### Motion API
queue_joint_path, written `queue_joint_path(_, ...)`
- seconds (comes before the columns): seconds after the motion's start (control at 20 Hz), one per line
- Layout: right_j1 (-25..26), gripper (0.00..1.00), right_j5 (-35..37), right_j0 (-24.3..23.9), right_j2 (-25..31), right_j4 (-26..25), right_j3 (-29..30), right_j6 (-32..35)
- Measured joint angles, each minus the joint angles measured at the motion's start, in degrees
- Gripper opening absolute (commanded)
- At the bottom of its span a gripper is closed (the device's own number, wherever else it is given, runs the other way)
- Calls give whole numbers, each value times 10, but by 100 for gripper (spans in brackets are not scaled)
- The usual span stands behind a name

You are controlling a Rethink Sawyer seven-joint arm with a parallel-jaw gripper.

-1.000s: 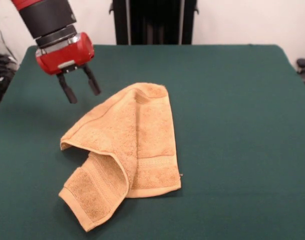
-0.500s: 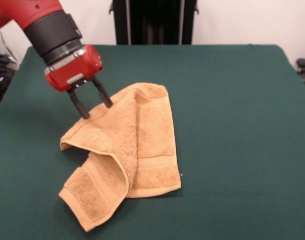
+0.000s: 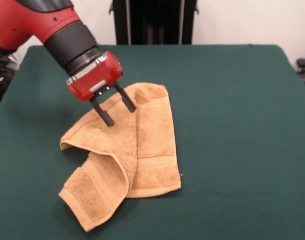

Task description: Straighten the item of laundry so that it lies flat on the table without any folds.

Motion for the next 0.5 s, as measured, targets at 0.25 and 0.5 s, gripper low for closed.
queue_joint_path(0.25, 0, 100, 0, 3, 0, -7, 0, -4)
queue_joint_path(0.5, -49, 100, 2, 22, 0, -33, 0, -4)
